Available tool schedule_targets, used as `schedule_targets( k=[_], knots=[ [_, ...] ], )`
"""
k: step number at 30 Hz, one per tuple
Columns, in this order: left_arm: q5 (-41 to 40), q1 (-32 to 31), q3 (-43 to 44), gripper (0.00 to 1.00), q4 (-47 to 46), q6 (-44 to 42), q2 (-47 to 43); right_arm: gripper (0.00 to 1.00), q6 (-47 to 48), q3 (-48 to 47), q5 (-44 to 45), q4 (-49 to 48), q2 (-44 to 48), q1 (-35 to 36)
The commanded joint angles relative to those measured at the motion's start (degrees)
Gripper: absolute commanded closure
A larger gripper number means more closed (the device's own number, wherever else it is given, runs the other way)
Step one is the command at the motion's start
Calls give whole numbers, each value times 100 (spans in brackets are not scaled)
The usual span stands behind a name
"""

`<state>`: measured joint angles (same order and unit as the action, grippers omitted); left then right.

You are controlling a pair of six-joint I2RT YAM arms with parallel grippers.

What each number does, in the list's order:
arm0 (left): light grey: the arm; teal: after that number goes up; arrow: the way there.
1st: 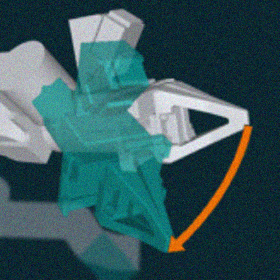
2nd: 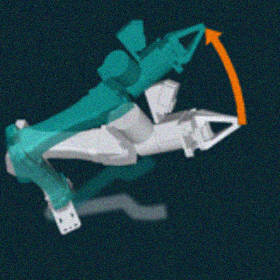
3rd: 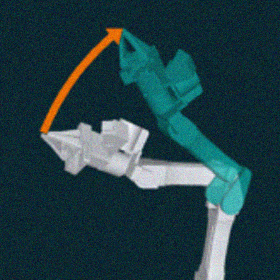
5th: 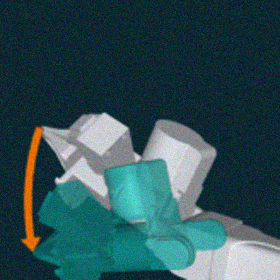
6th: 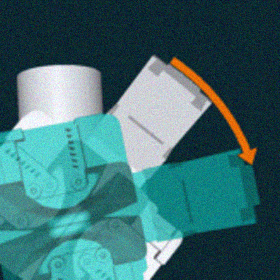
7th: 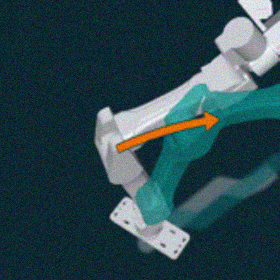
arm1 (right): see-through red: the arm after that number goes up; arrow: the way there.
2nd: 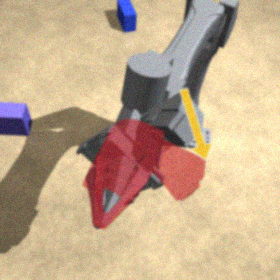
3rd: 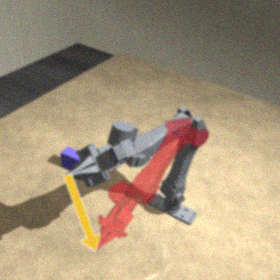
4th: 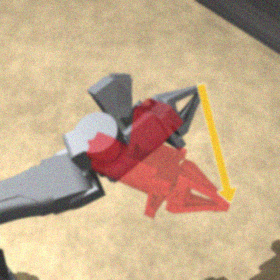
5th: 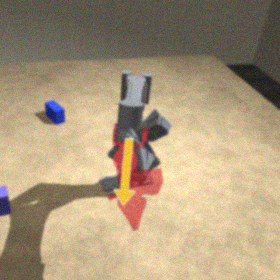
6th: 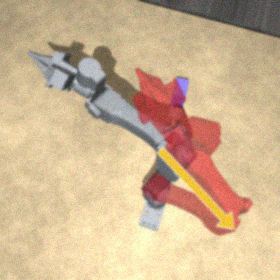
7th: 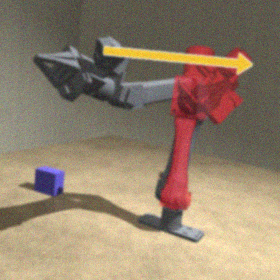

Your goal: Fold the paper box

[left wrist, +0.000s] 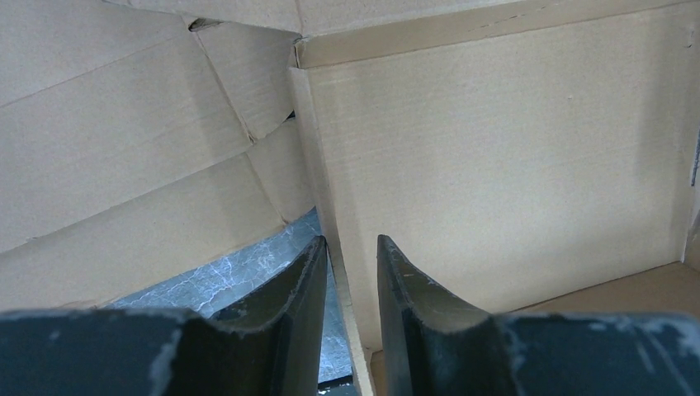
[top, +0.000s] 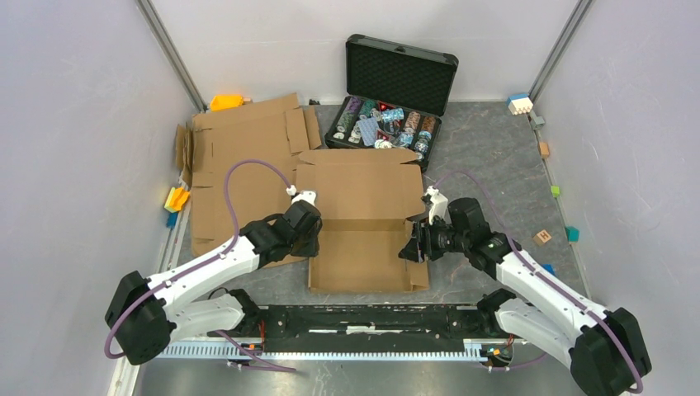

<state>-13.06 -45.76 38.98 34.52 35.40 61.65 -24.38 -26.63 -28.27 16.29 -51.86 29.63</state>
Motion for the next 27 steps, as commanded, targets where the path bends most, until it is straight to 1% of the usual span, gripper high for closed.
schedule_targets(
  k=[1, 6, 11, 27],
  knots=[
    [101, -12, -7, 64, -236, 231, 33, 40, 67, 140, -155, -439, -84, 26],
    [101, -12, 17, 62, -202, 208, -32, 39, 4, 167, -184, -542, -140, 29],
    [209, -12, 49, 62, -244, 196, 15, 40, -111, 134, -302, -694, -270, 50],
    [373, -10, -21, 62, -426, 212, 37, 42, -306, 76, 24, -961, -829, 501]
  ],
)
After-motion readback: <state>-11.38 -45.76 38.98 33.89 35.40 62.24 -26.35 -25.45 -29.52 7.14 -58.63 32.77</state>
